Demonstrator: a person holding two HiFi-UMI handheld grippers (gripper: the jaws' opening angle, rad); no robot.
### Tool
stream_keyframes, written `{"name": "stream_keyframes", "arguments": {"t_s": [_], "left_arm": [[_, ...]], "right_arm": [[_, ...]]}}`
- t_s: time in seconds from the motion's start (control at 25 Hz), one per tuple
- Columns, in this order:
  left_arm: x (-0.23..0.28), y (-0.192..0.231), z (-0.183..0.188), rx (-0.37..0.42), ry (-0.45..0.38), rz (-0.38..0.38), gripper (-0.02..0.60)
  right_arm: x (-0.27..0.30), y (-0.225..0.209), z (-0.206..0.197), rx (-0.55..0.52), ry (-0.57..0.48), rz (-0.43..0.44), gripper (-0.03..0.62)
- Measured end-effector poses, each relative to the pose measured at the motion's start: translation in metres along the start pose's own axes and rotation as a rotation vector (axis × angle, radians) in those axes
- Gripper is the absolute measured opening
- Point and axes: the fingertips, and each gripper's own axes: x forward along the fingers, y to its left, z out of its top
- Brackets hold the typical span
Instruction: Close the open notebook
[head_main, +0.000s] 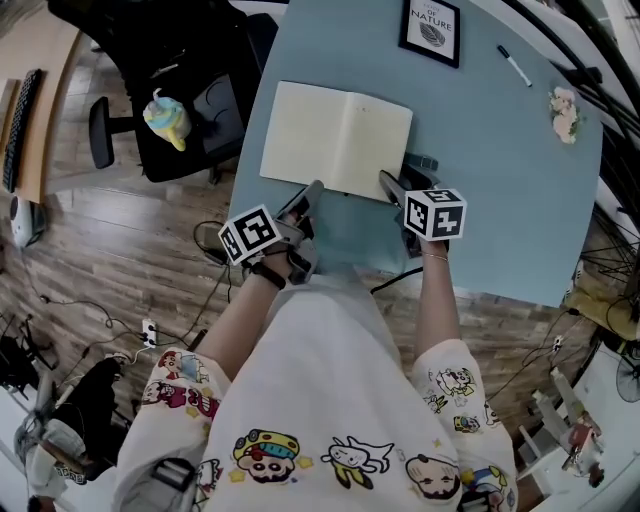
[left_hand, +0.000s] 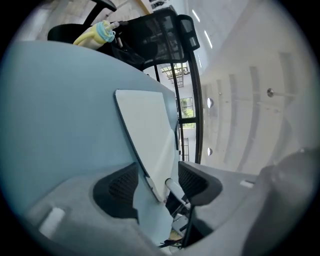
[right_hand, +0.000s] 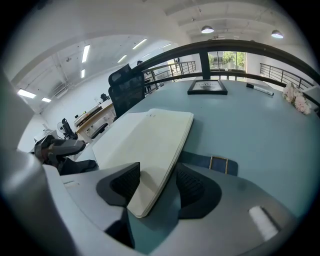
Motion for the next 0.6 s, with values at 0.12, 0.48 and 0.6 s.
{"name": "stream_keyframes", "arguments": {"t_s": [0.12, 0.48, 0.6], "left_arm": [[0.002, -0.002, 0.004, -0.045, -0.038, -0.025, 0.256], [0.001, -0.004, 0.013, -0.055, -0.101, -0.09, 0.276], [-0.002, -0.004, 0.019, -0.026, -0.097, -0.087, 0.276]], "right_arm": [[0.001, 0.001, 0.0, 0.0, -0.001, 0.001, 0.241], [0.003, 0.002, -0.001, -0.039, 0.005, 0.009, 0.233], [0.004, 0.002, 0.0, -0.046, 0.012, 0.015, 0.232]]}}
